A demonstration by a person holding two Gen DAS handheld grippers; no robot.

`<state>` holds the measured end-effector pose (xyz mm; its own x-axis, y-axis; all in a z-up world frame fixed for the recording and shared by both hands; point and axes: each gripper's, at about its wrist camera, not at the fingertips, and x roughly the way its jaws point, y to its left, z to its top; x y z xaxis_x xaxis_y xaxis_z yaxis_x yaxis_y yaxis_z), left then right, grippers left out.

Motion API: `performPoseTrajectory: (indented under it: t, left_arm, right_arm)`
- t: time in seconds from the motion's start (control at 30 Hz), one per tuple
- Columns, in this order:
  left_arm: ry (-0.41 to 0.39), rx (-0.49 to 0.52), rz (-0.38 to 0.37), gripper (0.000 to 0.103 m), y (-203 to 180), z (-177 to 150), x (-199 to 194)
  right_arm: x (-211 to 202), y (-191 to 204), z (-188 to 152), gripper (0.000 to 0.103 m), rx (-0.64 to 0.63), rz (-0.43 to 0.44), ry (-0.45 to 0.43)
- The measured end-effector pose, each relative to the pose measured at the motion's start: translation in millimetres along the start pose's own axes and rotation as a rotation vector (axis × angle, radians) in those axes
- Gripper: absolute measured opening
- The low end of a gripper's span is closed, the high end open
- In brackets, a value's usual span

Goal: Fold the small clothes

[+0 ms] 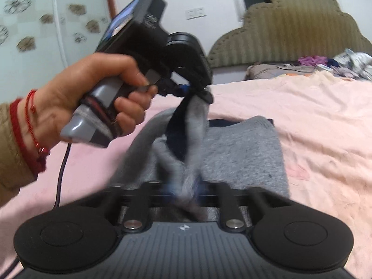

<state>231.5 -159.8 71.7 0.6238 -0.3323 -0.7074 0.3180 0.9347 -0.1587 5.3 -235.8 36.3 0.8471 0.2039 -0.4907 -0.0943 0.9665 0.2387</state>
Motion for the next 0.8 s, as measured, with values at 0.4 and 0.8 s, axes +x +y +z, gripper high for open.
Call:
performPoseTrajectory:
  t: [0.4,0.8]
  left_arm:
    - [0.012,0.053,-0.057,0.014,-46,3,15]
    - [0.061,0.107,-0.048,0.014,-73,-8,48]
  right_arm:
    - [-35,-37,-10,0.01,0.24,-0.023,-0.088]
    - [-38,-67,-20,0.01,0.406,0.004,-0.032]
